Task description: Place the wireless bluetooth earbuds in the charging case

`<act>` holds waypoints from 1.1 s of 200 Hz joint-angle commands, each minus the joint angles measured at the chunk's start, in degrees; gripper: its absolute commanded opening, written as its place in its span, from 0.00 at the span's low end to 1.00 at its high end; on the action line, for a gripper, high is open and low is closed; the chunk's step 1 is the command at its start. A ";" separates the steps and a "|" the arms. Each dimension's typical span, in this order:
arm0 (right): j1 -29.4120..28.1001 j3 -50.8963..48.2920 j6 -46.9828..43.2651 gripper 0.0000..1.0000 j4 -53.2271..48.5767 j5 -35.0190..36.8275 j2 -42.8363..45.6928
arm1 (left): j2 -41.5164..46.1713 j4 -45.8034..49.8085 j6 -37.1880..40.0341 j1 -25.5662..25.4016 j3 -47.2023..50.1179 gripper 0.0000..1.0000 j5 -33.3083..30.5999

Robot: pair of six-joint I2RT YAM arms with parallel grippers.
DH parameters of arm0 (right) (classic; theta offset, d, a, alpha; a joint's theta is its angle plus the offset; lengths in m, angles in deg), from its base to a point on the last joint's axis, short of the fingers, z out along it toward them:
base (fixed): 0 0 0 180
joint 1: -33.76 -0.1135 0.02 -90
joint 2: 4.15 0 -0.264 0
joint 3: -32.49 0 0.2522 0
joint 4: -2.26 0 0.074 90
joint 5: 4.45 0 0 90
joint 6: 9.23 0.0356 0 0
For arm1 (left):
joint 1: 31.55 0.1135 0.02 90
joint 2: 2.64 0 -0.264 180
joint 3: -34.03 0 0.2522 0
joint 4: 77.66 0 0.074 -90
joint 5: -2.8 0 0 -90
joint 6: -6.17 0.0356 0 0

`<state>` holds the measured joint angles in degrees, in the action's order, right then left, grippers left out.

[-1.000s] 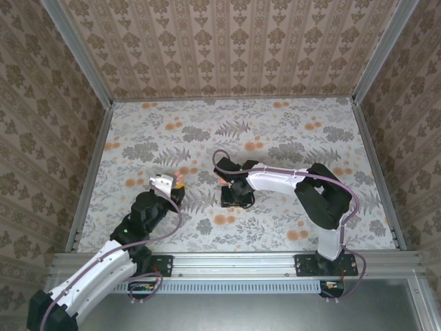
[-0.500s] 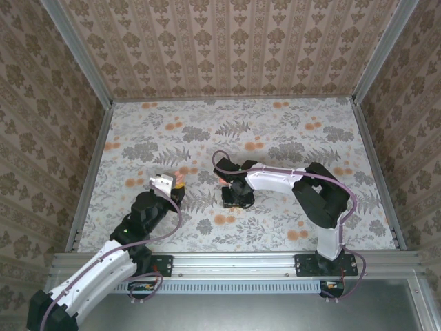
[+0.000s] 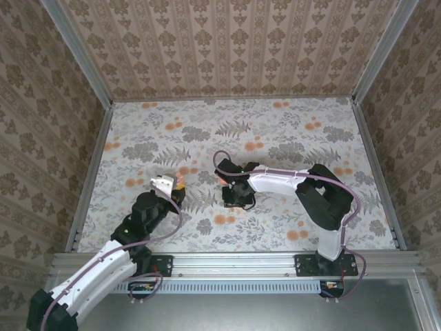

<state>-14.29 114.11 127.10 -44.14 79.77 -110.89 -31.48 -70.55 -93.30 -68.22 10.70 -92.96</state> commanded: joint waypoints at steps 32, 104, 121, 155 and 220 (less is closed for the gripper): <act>-0.36 -6.84 -0.13 0.22 7.90 8.47 9.45 | -6.70 -8.13 0.52 0.37 0.51 0.17 6.37; 0.96 -21.89 -4.86 0.22 24.02 16.72 24.19 | -28.28 -29.13 4.98 0.11 1.30 0.17 19.68; 1.77 -25.87 -5.57 0.22 28.44 16.77 26.58 | -34.96 -35.69 5.45 -0.12 0.81 0.16 22.72; 2.30 -32.50 -8.02 0.21 35.00 18.87 34.08 | -48.96 -47.67 7.22 -2.66 -1.99 0.15 24.70; 3.90 -41.49 -11.63 0.23 46.05 18.02 44.25 | -66.07 -67.62 5.65 -6.75 -6.27 0.14 31.35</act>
<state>-10.73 74.46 118.53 -4.47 97.04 -69.84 -95.61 -128.78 -88.10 -73.46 7.38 -66.41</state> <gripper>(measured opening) 0.223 0.192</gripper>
